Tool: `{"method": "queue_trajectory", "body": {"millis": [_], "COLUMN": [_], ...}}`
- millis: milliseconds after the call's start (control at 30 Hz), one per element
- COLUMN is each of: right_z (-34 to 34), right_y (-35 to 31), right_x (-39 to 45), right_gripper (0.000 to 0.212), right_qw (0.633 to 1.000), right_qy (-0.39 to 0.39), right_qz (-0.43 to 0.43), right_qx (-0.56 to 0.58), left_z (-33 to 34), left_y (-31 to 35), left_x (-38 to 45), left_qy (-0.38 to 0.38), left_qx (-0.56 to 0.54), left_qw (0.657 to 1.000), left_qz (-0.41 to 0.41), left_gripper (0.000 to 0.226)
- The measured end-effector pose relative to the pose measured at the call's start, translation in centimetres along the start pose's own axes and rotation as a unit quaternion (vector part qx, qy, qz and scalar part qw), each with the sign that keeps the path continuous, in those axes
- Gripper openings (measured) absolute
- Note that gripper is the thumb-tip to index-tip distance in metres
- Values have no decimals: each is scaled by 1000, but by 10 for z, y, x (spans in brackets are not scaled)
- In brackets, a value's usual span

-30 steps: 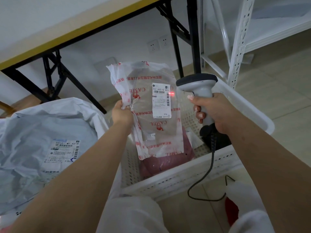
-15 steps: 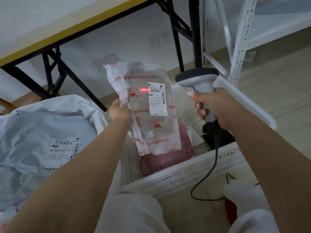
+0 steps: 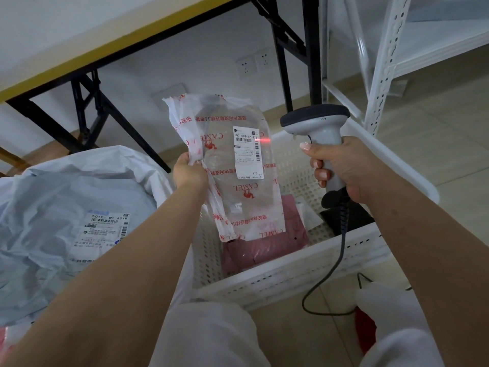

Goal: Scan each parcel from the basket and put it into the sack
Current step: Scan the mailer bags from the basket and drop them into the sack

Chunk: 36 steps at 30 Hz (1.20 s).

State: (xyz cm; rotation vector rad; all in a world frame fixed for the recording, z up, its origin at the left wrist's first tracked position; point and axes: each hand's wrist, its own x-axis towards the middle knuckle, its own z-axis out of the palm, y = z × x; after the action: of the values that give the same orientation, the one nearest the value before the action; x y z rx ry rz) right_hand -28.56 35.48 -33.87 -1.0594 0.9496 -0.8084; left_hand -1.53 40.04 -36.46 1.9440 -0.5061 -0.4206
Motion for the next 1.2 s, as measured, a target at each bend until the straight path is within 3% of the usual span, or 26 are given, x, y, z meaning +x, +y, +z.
{"method": "queue_trajectory", "body": {"millis": [400, 533, 800, 967, 1067, 1200], "right_z": [3, -2, 67, 129, 154, 172], "right_y": [-3, 1, 3, -2, -7, -5], "right_x": [-4, -11, -34, -54, -65, -70], "right_gripper": [18, 21, 19, 18, 18, 20], "right_qw": [1000, 999, 998, 996, 994, 993], "right_qy": [-2, 23, -10, -64, -95, -107], "right_qz": [-11, -6, 15, 8, 14, 19], "right_qx": [16, 28, 64, 60, 62, 37], "left_z": [-8, -20, -154, -266, -307, -313], "left_y": [5, 20, 75, 97, 103, 88], "left_x": [-10, -29, -33, -25, -29, -34], "left_qy": [5, -35, 35, 117, 126, 104], "left_qx": [-14, 0, -62, 5, 120, 333], "left_qw": [1000, 999, 992, 986, 980, 931], "left_qz": [5, 15, 102, 119, 97, 112], "left_gripper": [25, 28, 17, 15, 53, 66]}}
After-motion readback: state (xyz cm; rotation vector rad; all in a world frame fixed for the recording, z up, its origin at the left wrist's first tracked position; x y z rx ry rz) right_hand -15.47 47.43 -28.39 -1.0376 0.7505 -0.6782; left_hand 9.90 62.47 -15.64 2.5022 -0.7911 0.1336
